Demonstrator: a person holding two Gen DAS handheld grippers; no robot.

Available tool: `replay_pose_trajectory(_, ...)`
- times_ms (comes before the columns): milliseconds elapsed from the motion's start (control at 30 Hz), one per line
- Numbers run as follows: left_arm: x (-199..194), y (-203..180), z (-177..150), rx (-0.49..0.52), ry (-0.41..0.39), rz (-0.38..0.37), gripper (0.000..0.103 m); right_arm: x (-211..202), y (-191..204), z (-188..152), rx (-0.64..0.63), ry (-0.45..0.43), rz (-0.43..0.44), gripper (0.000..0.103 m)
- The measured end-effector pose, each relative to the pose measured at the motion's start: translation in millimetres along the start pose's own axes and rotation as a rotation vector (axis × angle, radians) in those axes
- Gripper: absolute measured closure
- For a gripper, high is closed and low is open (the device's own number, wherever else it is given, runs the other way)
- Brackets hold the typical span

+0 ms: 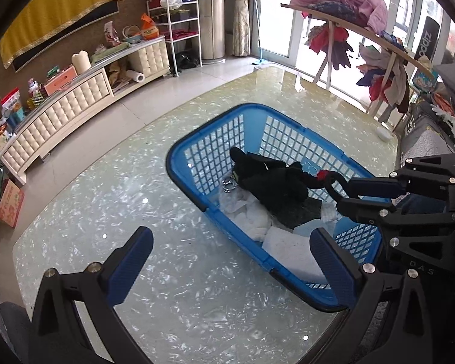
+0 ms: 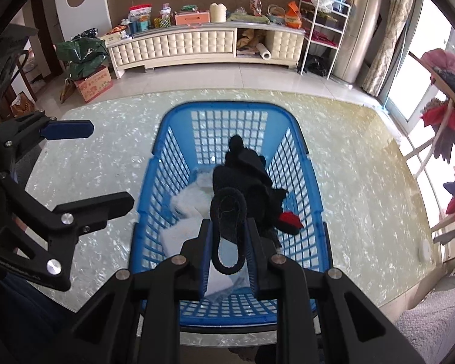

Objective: Organize soft objects
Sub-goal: 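Carry the black rubber ring into the basket and open the right gripper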

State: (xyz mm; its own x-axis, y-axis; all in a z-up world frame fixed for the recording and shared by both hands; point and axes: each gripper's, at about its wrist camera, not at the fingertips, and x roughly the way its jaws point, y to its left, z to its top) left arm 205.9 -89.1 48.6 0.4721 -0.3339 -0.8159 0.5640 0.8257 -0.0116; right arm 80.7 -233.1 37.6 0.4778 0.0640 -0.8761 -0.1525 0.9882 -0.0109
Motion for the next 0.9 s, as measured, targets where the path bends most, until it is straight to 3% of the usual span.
replay_pose_trajectory(467,33.0,-10.5,-1.8,0.025,0.073,-0.013,0.000,23.1,-1.3,-8.7,0.025,0.077,0.018,0.085)
replay_pose_trajectory(900,41.8,-17.0,-2.2,0.060,0.095,-0.025,0.000,30.4,-1.6,-13.6,0.023,0.110,0.008,0.082)
